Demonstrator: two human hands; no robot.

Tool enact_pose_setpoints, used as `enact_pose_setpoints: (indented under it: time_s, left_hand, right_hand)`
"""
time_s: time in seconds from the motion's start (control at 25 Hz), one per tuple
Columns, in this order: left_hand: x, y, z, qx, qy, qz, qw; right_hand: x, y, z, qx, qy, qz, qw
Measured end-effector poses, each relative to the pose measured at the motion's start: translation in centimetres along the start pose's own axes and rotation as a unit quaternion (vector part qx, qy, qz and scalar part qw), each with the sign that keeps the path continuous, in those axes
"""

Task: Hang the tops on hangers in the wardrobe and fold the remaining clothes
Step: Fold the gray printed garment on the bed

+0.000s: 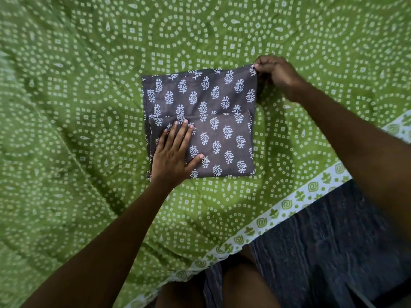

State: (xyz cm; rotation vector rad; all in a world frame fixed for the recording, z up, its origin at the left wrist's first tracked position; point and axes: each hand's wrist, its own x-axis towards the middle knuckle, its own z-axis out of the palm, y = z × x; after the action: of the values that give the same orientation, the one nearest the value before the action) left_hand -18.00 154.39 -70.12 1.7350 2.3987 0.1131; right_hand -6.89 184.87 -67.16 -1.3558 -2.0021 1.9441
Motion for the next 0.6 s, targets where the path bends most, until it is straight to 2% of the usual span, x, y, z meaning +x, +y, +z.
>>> enact_pose_setpoints:
  time_s: [0.04, 0.08, 0.16, 0.2, 0.24, 0.28, 0.36, 0.4, 0.48, 0.56, 0.6]
  left_hand:
    - [0.0, 0.0, 0.0, -0.001, 0.000, 0.001, 1.000]
    - [0.1, 0.0, 0.0, -0.003, -0.001, 0.001, 1.000]
    - [0.1, 0.0, -0.2, -0.002, -0.007, 0.001, 1.000]
    - [0.2, 0.0, -0.3, 0.000, -0.011, 0.002, 1.000]
    - [0.4, 0.0, -0.5, -0.004, -0.017, 0.007, 1.000]
    - [0.5, -0.1, -0.7, -0.012, -0.021, 0.018, 1.000]
    - [1.1, -0.4, -1.1, -0.020, -0.024, 0.048, 0.998]
    - [1.8, -0.8, -1.6, -0.017, -0.018, 0.049, 0.998]
    - [3.4, -2.3, -3.2, -0.017, -0.014, -0.022, 1.000]
    - [5.1, -4.1, -4.5, -0.050, -0.046, -0.101, 0.993]
    - [5.6, -4.9, -5.2, -0.097, -0.059, -0.106, 0.988]
  right_hand:
    - [0.4, -0.9, -1.0, -0.068, -0.015, 0.006, 0.998]
    - [0.7, -1.8, -1.8, -0.183, 0.001, 0.003, 0.983]
    - [0.5, -2.6, -2.3, -0.400, 0.101, -0.035, 0.910]
    - [-0.5, -3.1, -1.3, -0.430, 0.174, -0.047, 0.885]
    - [-2.3, -3.5, 0.9, -0.415, 0.221, -0.079, 0.879]
    - [-4.5, -3.5, 3.7, -0.383, 0.217, -0.129, 0.889]
    - [-8.6, -1.0, 9.2, -0.407, 0.096, -0.174, 0.891]
    - [-9.9, 0.2, 10.4, -0.423, 0.050, -0.132, 0.895]
    - [-9.9, 1.7, 9.7, -0.386, 0.063, -0.014, 0.920]
    - [-8.7, 1.8, 7.3, -0.276, 0.066, 0.051, 0.958]
    - [-8.3, 1.9, 6.6, -0.208, 0.046, 0.069, 0.975]
